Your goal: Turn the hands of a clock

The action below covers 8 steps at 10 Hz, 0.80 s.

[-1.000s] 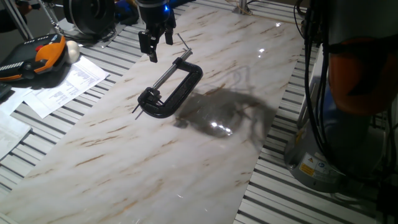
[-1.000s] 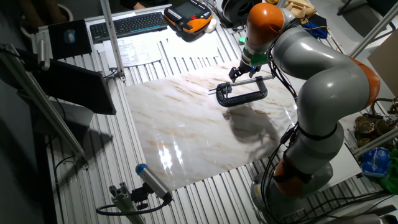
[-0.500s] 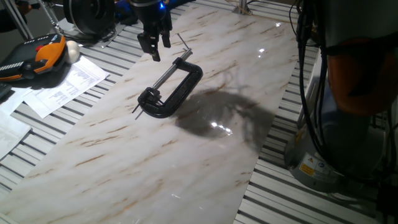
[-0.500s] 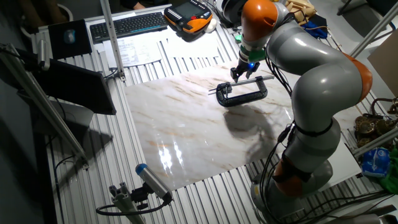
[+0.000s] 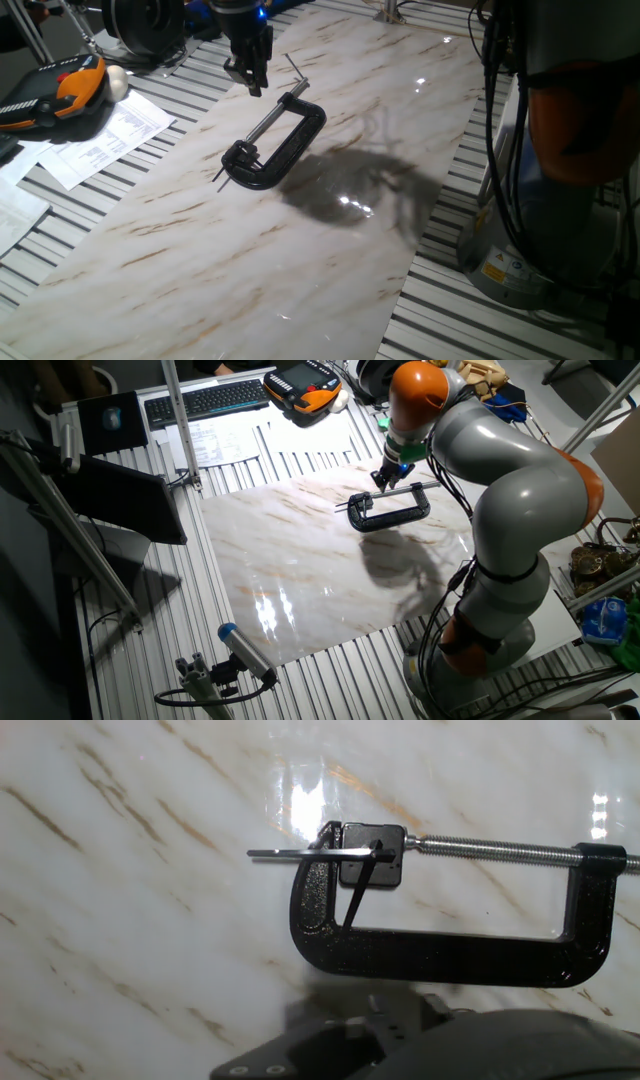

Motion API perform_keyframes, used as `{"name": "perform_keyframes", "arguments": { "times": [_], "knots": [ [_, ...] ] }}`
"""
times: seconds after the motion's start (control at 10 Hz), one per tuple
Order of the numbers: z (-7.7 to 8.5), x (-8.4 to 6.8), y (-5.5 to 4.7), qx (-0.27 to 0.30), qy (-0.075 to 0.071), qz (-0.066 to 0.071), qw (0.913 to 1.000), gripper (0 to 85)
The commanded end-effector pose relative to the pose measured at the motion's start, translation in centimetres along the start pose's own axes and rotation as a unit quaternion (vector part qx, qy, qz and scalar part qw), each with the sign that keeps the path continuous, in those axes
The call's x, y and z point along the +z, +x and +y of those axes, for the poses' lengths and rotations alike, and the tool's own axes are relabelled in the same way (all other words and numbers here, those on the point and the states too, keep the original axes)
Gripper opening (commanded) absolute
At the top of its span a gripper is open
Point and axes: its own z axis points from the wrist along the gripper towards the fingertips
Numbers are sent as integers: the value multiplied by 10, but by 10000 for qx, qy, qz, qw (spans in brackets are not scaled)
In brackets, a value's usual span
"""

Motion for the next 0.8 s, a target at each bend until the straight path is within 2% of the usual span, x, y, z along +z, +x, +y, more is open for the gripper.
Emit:
{"name": "perform_keyframes", "arguments": {
  "times": [0.0,0.2,0.5,0.7],
  "knots": [
    [2,4,0,31,-9,-38,10000,0],
    [4,13,0,69,-36,-101,9999,0],
    [8,23,-2,114,-60,-109,9999,0],
    [14,36,-3,169,-65,-186,9997,0]
  ]
}}
